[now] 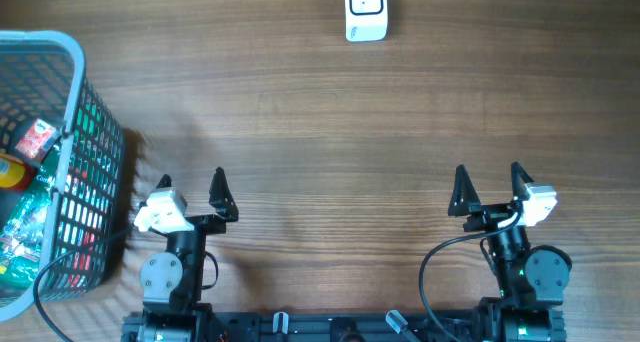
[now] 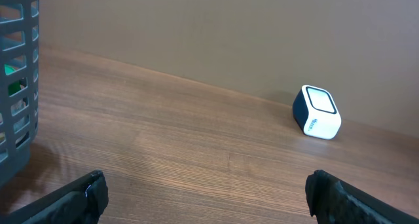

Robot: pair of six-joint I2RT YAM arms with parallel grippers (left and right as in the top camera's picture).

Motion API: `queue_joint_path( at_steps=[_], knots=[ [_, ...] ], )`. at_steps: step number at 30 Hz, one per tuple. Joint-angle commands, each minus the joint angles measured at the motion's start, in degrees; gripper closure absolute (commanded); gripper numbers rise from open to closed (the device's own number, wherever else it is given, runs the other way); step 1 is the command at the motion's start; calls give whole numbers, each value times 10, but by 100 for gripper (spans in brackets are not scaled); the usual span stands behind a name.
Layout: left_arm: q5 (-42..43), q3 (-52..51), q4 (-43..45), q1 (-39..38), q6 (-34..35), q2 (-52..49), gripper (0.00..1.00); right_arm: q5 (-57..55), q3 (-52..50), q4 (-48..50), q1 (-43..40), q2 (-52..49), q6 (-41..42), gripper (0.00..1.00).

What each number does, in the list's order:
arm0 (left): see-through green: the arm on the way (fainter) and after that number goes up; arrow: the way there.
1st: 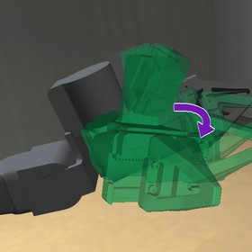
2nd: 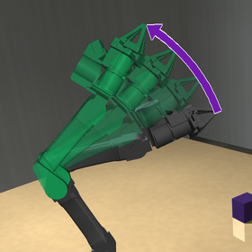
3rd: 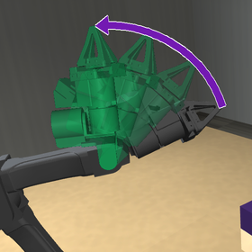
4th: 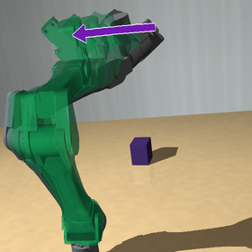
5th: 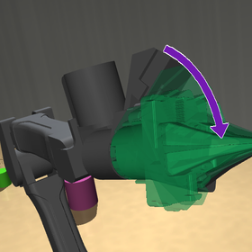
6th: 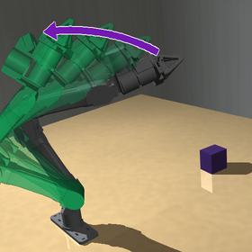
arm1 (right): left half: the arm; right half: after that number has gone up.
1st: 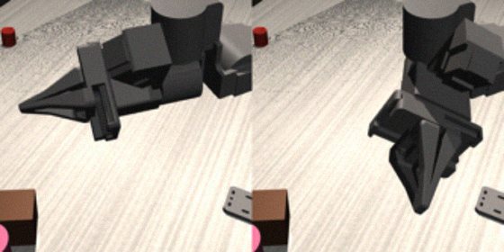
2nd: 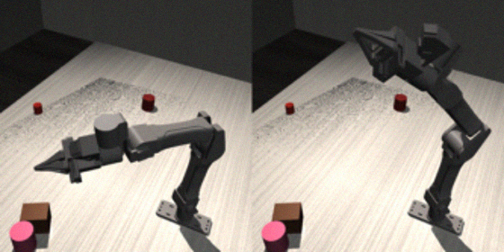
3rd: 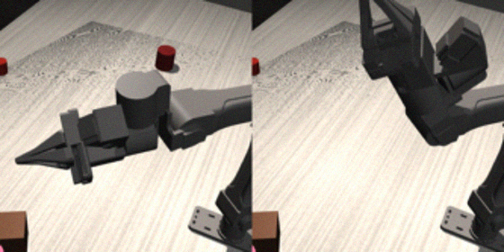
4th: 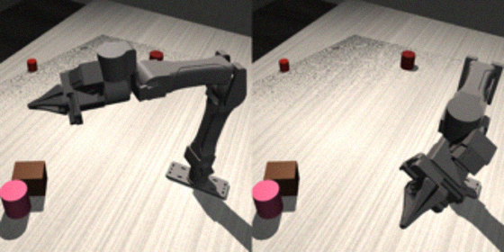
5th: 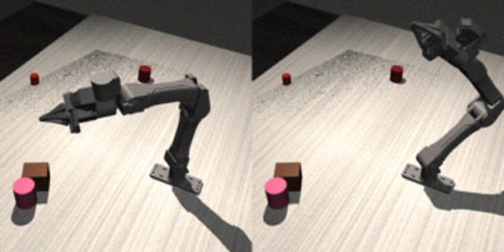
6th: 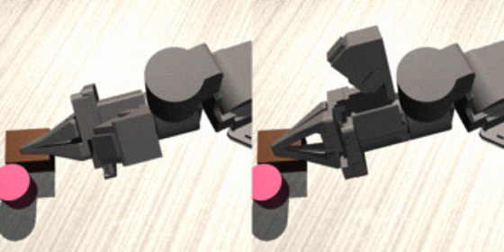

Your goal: Scan the item barcode

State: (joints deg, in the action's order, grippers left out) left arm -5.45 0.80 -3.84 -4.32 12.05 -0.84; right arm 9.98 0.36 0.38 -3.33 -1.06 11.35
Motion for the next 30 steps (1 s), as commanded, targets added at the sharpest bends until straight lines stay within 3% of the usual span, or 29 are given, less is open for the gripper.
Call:
queue_joint_path(
  at_steps=[1, 23, 30],
  knots=[
    [7, -5, 2, 4, -12, 5, 0, -10, -1, 2, -4, -3, 7, 0],
    [5, -5, 2, 4, -11, 5, 0, -10, -1, 2, -4, -3, 7, 0],
    [83, 10, 8, 4, -12, 5, 0, -10, -1, 2, -4, -3, 7, 0]
  ],
)
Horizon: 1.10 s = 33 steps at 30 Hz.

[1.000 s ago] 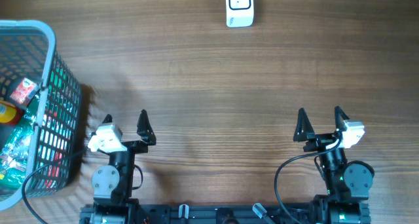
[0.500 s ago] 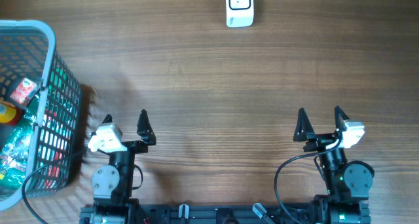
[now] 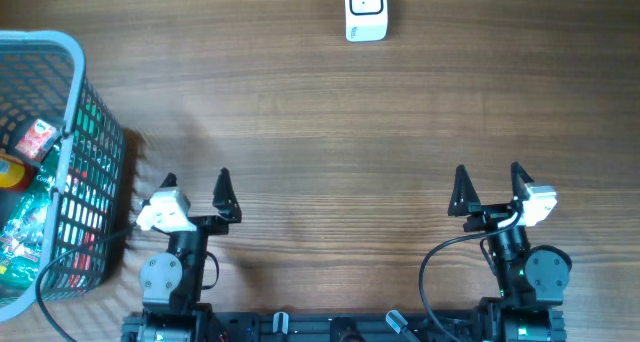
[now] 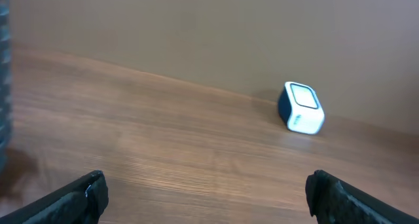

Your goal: Scan the item barcode

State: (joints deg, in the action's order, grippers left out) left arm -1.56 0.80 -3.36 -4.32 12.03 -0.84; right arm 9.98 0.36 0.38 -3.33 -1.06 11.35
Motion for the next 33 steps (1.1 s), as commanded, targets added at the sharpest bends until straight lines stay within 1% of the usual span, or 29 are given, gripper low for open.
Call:
queue_joint_path(
  at_steps=[1, 7, 12, 18, 21, 23, 26, 29, 33],
  knots=[
    [52, 19, 3, 4, -12, 5, 0, -10, -1, 2, -4, -3, 7, 0],
    [56, 100, -49, 4, -11, 3, 0, -10, -1, 2, -4, -3, 7, 0],
    [56, 166, -101, 4, -11, -28, 0, -10, -1, 2, -4, -3, 7, 0],
    [56, 275, -154, 4, -11, -127, 0, -10, -1, 2, -4, -3, 7, 0],
    [52, 367, -216, 4, 9, -199, 0, -10, -1, 2, -4, -3, 7, 0],
    [52, 433, -262, 4, 8, -243, 0, -10, -1, 2, -4, -3, 7, 0],
    [81, 519, -314, 4, 8, -301, 0, -10, -1, 2, -4, -3, 7, 1],
    [126, 532, -331, 4, 8, -318, 0, -10, -1, 2, -4, -3, 7, 0],
    [118, 534, -324, 4, 8, -318, 0, -10, -1, 2, -4, -3, 7, 0]
  ],
)
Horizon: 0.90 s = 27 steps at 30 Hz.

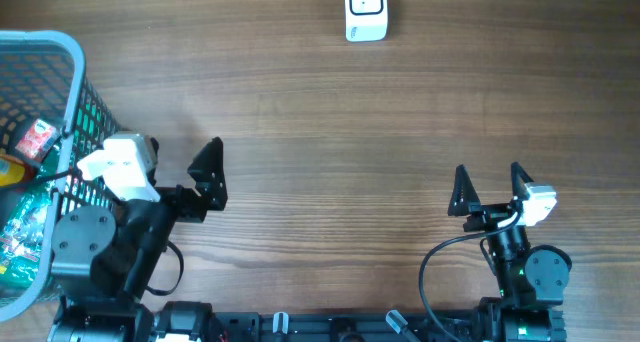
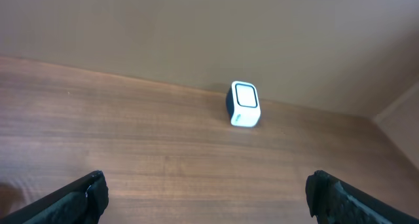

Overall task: Scan the item barcode
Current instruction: 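Reach the left gripper into the basket and grasp the green-capped jar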

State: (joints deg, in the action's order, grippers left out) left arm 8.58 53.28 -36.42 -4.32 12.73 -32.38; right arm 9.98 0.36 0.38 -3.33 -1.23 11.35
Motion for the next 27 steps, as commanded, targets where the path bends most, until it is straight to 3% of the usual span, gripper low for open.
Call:
queue_joint_path(
  at_steps=[1, 6, 10, 12, 16, 19, 23, 27],
  knots=[
    [-6, 16, 5, 4, 13, -4, 0, -10, -1, 2, -4, -1, 7, 0],
    [-167, 114, -58, 4, 34, -60, 0, -10, -1, 2, -4, -1, 7, 0],
    [-281, 246, -129, 4, 37, -152, 0, -10, -1, 2, -4, -1, 7, 0],
    [-341, 316, -167, 10, 72, -203, 0, -10, -1, 2, -4, -1, 7, 0],
    [-401, 402, -184, 65, 108, -279, 0, -10, -1, 2, -4, -1, 7, 0],
    [-385, 417, -197, 161, 152, -329, 0, -10, -1, 2, -4, -1, 7, 0],
    [-299, 417, -239, 280, 223, -385, 0, -10, -1, 2, -4, -1, 7, 0],
    [-185, 417, -228, 363, 227, -449, 0, -10, -1, 2, -4, -1, 7, 0]
  ],
)
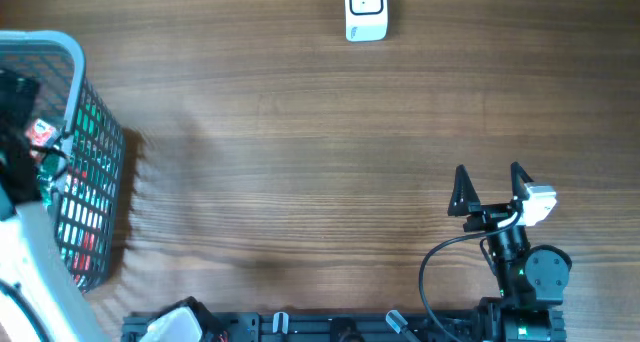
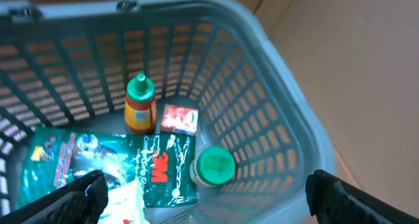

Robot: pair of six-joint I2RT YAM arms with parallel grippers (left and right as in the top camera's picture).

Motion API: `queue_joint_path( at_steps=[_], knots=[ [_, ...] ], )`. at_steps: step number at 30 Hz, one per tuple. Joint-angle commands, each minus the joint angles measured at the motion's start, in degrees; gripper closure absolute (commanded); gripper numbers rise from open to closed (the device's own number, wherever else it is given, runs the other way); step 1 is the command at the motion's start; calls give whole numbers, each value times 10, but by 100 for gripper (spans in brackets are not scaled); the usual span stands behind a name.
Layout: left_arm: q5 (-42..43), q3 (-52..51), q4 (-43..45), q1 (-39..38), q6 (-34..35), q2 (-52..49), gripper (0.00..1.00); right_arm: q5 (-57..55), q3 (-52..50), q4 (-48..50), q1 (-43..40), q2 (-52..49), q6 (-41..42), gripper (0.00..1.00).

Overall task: Scan the item barcode
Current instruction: 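Reach the left gripper into the basket and grasp the green-capped jar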

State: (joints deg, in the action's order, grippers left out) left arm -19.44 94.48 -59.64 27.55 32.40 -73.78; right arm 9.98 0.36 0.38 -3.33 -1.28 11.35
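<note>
The grey mesh basket [image 2: 283,116] fills the left wrist view from above. Inside lie an orange bottle with a green cap [image 2: 139,105], a small red packet [image 2: 179,118], a green 3M package [image 2: 124,166] and a green-lidded container [image 2: 215,166]. My left gripper [image 2: 208,199] hangs open over them, with nothing between its fingers. Overhead, the white scanner [image 1: 365,10] stands at the far edge of the table. My right gripper [image 1: 490,187] rests open near the front right, holding nothing.
The basket [image 1: 76,57] stands at the table's left edge, its wall rising well above the wooden table [image 1: 320,132]. My left arm's white link [image 1: 35,272] crosses the basket's near side. A cable loops beside the right arm's base [image 1: 430,267].
My left arm has swung left from beside the basket to above it. Its camera now looks down into the basket instead of across the table at the scanner. The right arm has not moved.
Both grippers stood open at the front of the table, the left one facing the scanner. The left wrist view then shifted a little, then the left arm stood raised and turned next to the basket. Now it is open over the basket's contents.
</note>
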Motion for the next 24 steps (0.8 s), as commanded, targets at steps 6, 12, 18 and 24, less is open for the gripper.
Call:
queue_joint_path(
  at_steps=[6, 12, 18, 24],
  knots=[
    [158, 5, -1, 74, 9, -135, 0, -10, -1, 2, -4, -1, 7, 0],
    [197, 5, 24, 73, -97, -238, 0, -10, -1, 2, -4, -1, 7, 0],
    [293, 5, 57, 73, -130, -318, 0, -10, -1, 2, -4, -1, 7, 0],
    [311, 5, 79, 73, -156, -381, 0, -10, -1, 2, -4, -1, 7, 0]
  ],
)
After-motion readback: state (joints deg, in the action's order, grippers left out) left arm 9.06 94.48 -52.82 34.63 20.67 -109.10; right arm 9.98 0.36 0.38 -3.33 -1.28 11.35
